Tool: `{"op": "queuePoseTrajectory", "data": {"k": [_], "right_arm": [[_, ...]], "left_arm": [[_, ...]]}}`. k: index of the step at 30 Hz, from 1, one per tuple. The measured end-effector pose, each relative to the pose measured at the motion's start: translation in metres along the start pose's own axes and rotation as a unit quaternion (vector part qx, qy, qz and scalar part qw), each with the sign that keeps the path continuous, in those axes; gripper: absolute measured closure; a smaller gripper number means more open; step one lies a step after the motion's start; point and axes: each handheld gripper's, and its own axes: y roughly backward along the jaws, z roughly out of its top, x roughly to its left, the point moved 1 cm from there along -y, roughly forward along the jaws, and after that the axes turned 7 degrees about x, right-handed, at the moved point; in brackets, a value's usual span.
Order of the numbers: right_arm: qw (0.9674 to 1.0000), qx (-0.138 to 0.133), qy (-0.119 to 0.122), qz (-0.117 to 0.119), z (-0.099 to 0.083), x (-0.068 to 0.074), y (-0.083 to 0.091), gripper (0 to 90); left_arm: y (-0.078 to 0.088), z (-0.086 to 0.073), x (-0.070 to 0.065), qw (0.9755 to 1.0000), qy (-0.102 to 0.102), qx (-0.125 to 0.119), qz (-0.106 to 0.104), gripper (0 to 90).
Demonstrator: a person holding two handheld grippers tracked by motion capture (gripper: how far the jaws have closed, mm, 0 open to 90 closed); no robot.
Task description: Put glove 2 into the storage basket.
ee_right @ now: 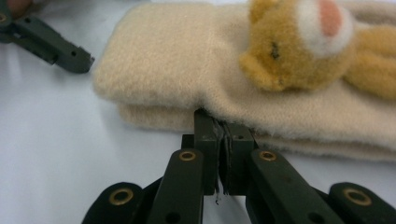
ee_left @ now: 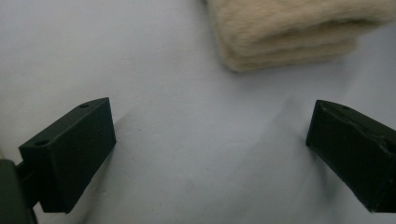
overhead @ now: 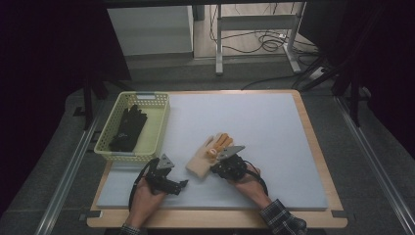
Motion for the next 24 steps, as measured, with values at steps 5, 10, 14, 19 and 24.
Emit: {"op": "queuePoseTrajectory", "data": {"k": [5,10,14,19,24], "right_arm": [[1.0,-0.001,0.006,-0.008,0.007,0.003,-0.007,85.2],[1.0,0.002,0.007,-0.004,0.006,0.003,-0.005,80.2],[0.9999,-0.002,0.005,-0.011,0.002,0.002,0.004,71.0],[0.9995,-0.012,-0.008,-0.028,-0.004,-0.006,0.019,59.4],[0.9984,-0.023,-0.019,-0.049,-0.013,-0.014,0.034,45.3]], "left_arm": [[0.0,0.0,0.0,1.0,0.0,0.0,0.0,1.4],[0.0,0.0,0.0,1.0,0.0,0.0,0.0,1.4],[0.0,0.0,0.0,1.0,0.0,0.0,0.0,1.4],[0.0,0.0,0.0,1.0,0.0,0.0,0.0,1.4],[0.0,0.0,0.0,1.0,0.0,0.0,0.0,1.4]]}}
